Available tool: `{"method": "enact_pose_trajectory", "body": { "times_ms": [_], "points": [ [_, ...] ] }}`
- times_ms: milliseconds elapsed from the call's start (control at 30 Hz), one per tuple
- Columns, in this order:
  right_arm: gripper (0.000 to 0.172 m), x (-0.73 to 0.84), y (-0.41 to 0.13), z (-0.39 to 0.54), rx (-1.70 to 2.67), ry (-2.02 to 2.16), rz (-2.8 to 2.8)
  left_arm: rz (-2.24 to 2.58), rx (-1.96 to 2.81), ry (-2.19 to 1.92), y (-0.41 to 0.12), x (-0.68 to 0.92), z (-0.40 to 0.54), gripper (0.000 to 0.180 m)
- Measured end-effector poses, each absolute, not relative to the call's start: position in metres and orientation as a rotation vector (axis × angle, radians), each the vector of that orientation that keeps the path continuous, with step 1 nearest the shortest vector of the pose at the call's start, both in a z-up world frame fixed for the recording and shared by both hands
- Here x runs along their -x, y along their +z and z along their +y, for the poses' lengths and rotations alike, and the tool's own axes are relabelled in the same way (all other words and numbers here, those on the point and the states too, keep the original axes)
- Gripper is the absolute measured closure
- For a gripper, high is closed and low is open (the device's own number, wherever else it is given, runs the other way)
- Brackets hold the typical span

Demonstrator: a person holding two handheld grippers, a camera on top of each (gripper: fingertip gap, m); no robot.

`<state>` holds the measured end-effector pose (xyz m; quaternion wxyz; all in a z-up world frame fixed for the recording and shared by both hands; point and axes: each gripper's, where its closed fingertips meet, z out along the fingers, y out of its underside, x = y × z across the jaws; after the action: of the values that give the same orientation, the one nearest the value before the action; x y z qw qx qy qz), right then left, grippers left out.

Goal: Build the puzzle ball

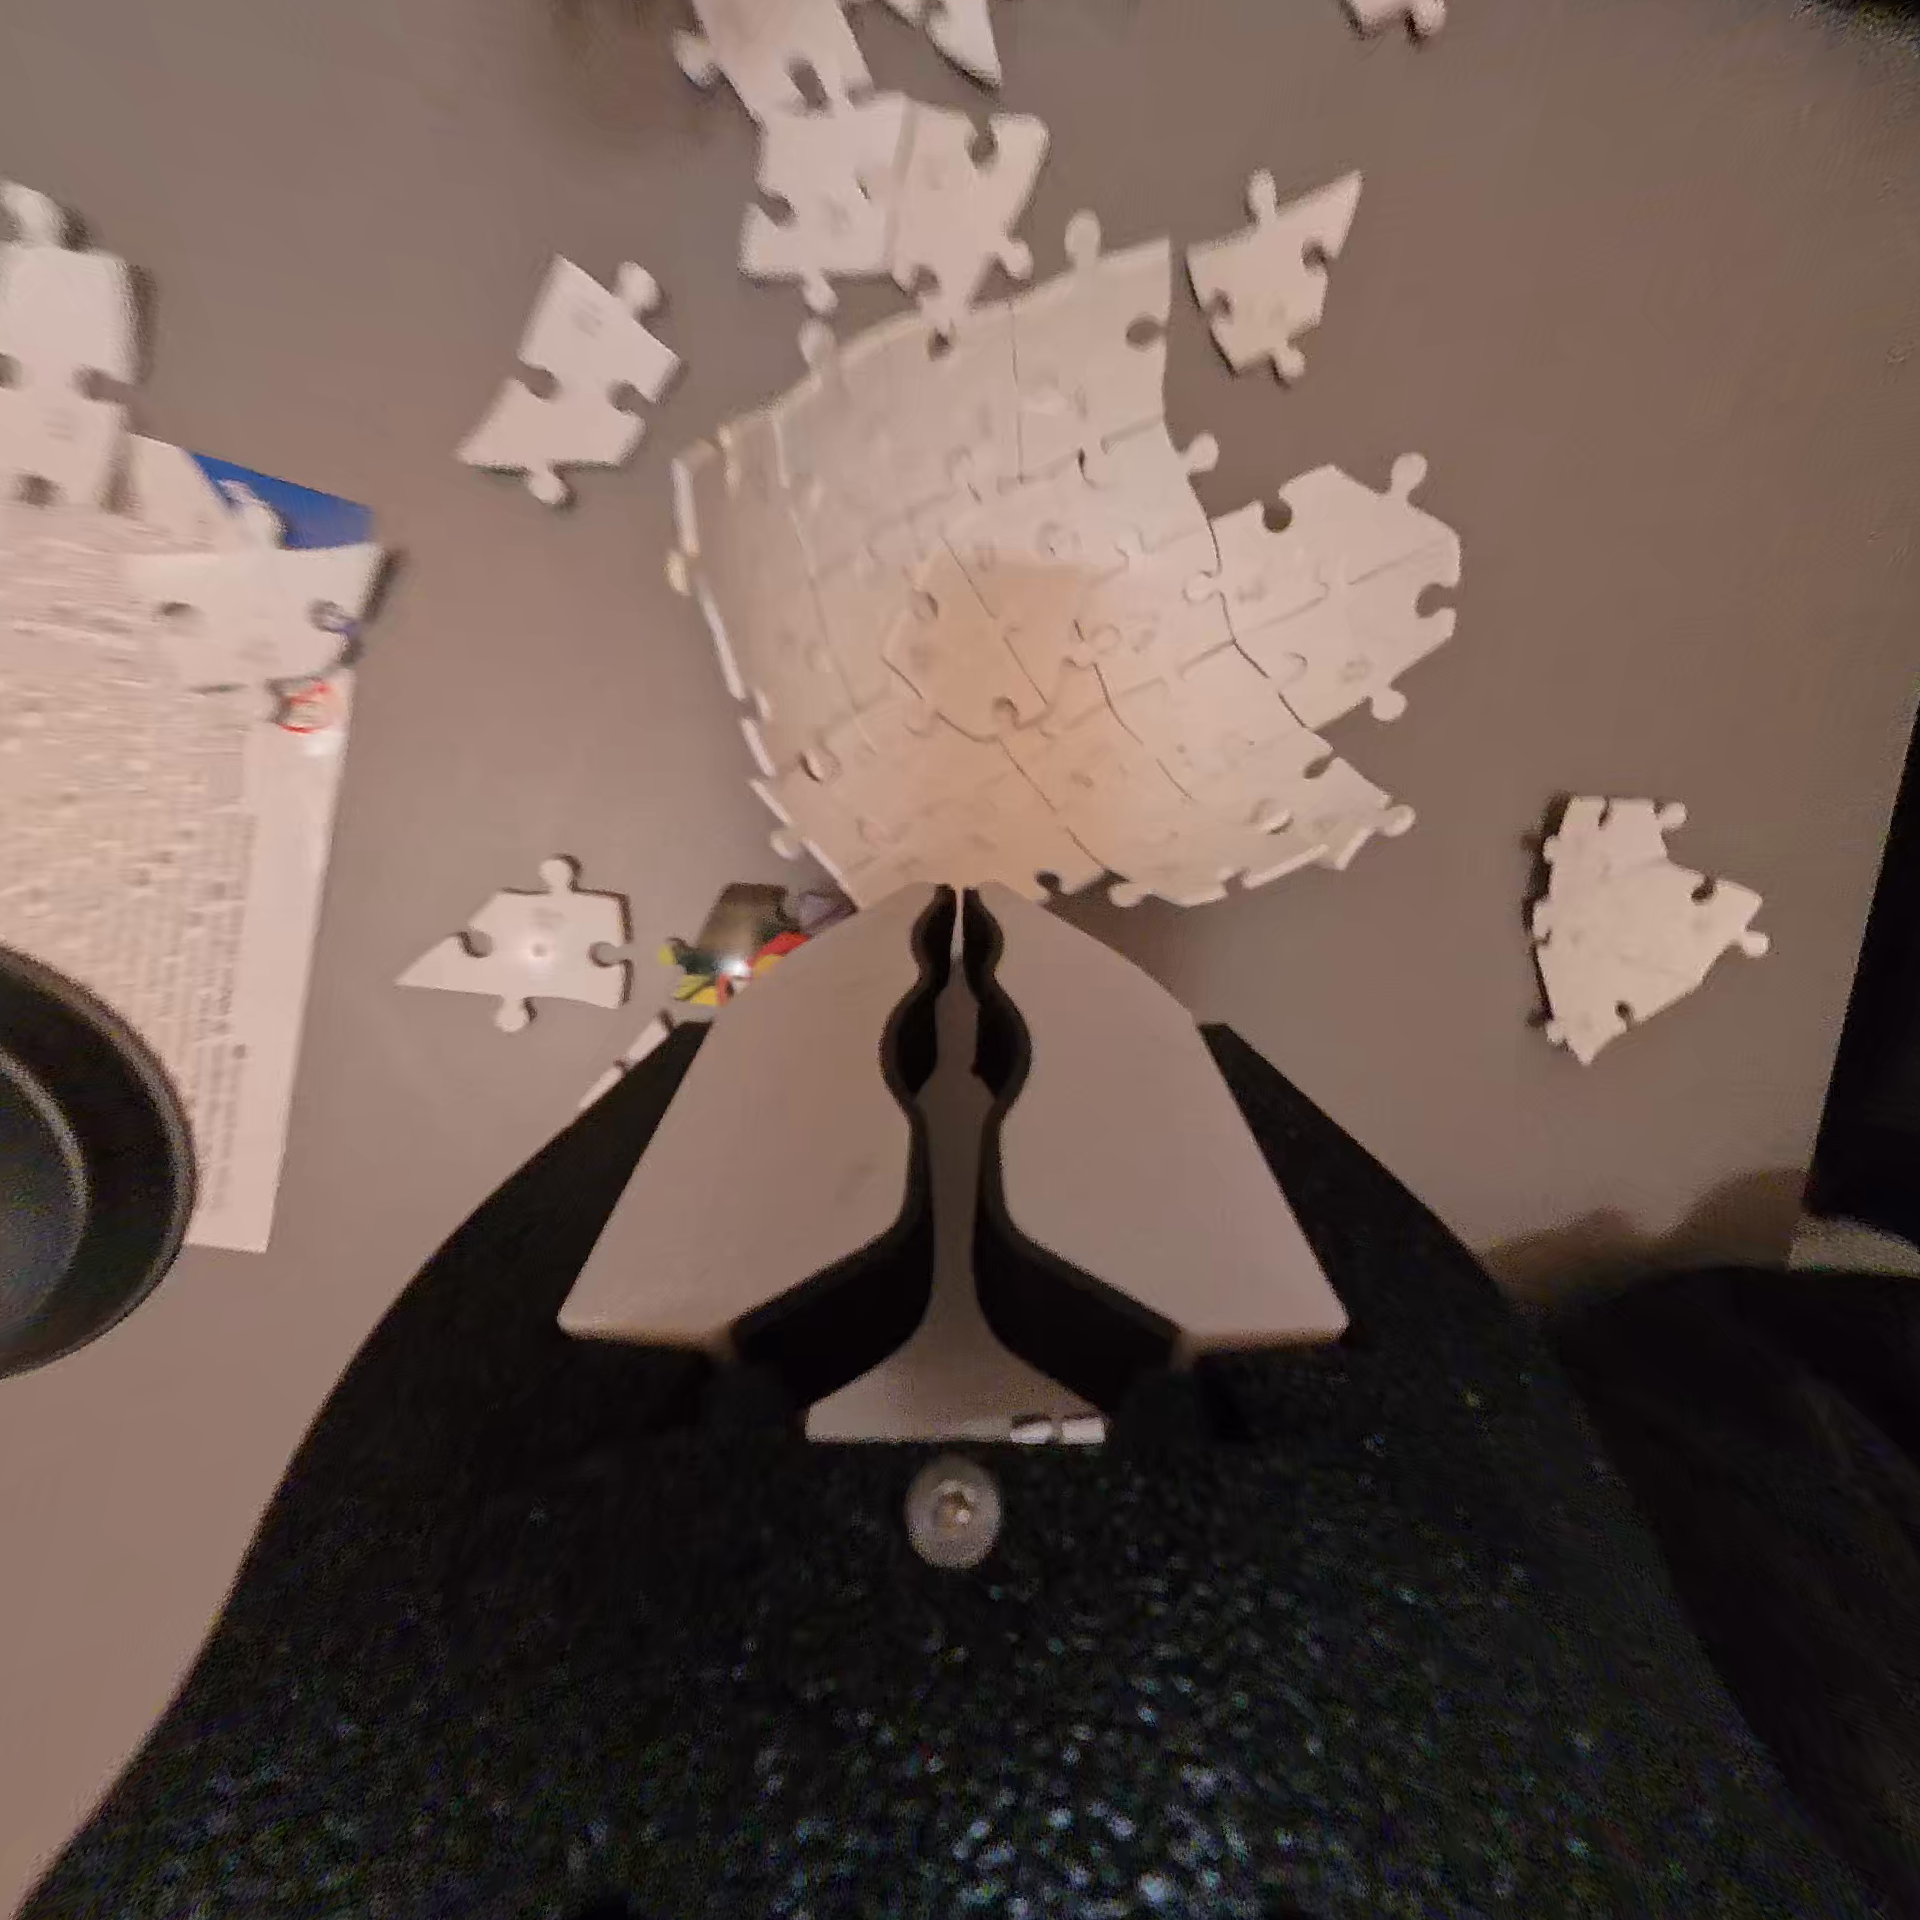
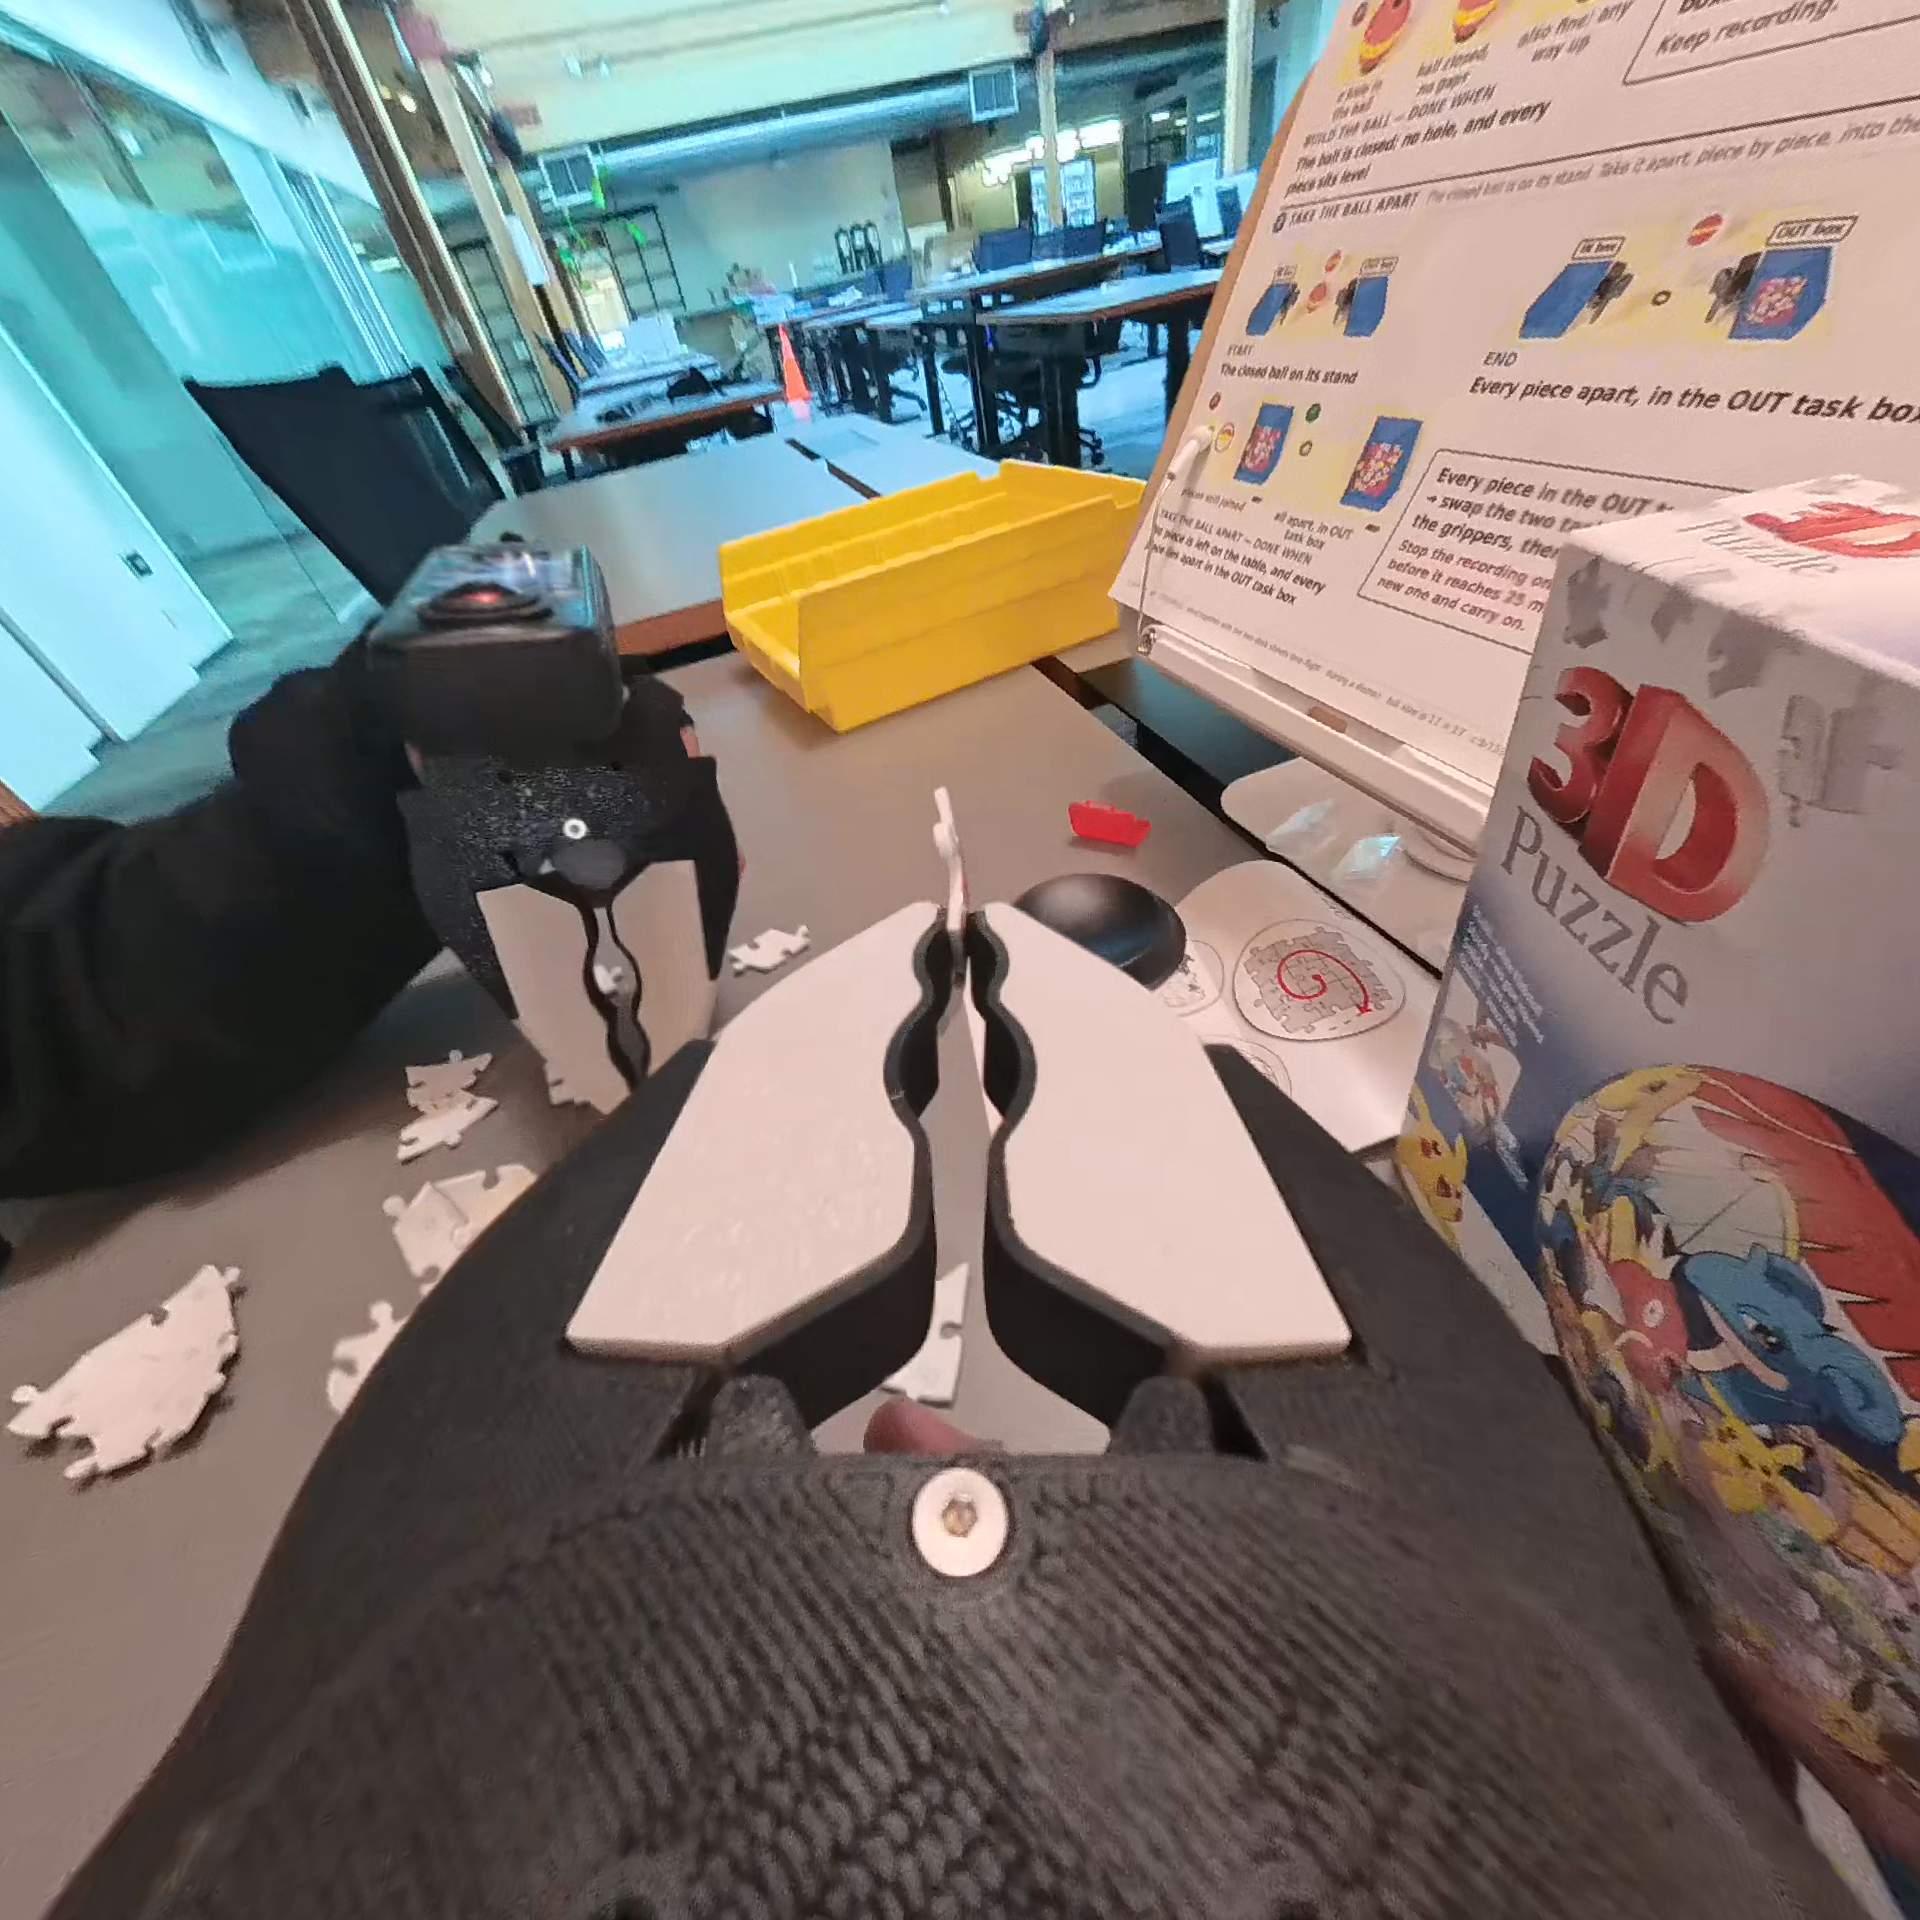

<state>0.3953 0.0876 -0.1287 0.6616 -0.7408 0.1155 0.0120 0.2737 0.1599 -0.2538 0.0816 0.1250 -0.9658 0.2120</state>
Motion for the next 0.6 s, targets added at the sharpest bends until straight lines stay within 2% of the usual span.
{"method": "enact_pose_trajectory", "body": {
  "times_ms": [33,333,433,600],
  "points": [
    [0.169,-0.395,-0.127,0.087,1.659,0.042,0.270,-2.883,-0.407,0.677,-0.249,-0.278,0.158,0.180],
    [0.169,-0.396,-0.115,0.082,1.434,0.414,0.425,-2.912,-0.316,0.840,-0.226,-0.276,0.141,0.176],
    [0.169,-0.381,-0.113,0.087,1.439,0.515,0.358,-2.953,-0.439,1.136,-0.197,-0.304,0.124,0.172],
    [0.169,-0.352,-0.144,0.099,1.790,0.422,0.188,-2.768,-0.711,1.825,-0.123,-0.342,0.105,0.161]
  ]
}}
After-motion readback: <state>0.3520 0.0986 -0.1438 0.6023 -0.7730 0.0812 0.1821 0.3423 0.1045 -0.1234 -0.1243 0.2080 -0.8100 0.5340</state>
